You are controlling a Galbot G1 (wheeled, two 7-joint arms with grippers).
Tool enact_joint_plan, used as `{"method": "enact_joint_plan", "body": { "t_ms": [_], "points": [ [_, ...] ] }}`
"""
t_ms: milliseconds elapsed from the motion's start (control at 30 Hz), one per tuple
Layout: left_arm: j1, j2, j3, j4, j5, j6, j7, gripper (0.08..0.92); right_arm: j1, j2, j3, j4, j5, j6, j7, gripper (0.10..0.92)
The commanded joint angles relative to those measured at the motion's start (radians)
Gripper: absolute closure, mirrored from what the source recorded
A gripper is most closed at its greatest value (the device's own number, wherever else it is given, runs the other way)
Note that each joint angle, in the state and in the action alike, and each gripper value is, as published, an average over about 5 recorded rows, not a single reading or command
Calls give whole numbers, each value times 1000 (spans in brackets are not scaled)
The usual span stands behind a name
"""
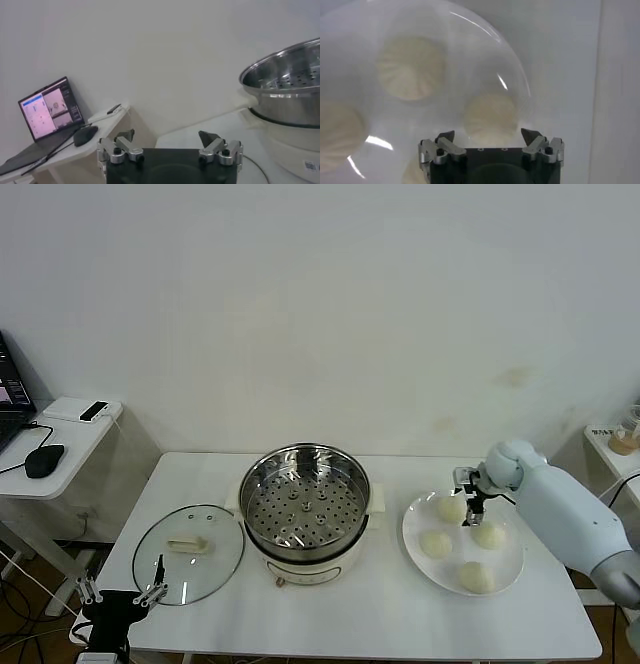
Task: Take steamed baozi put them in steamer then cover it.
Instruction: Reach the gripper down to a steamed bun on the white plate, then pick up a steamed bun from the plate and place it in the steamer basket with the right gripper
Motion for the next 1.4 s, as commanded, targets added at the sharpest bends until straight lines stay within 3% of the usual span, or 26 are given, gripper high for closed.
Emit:
{"method": "enact_joint_plan", "body": {
  "t_ms": [33, 500, 800, 1067, 1400],
  "points": [
    [0, 0, 0, -1, 1, 0, 1, 177, 10, 28, -9, -45, -9, -1, 21, 225],
    [7, 1, -3, -9, 2, -3, -1, 177, 1, 29, -3, -36, -10, 0, 24, 413],
    [9, 3, -1, -14, 2, -1, 0, 177, 69, -60, -45, 83, 68, 16, -52, 413],
    [10, 10, 7, -4, -1, -2, 0, 177, 295, -154, -175, 250, 274, 5, -78, 406],
    [13, 18, 21, -3, -16, 0, 2, 177, 595, -35, -379, 319, 490, -13, -59, 397]
  ]
}}
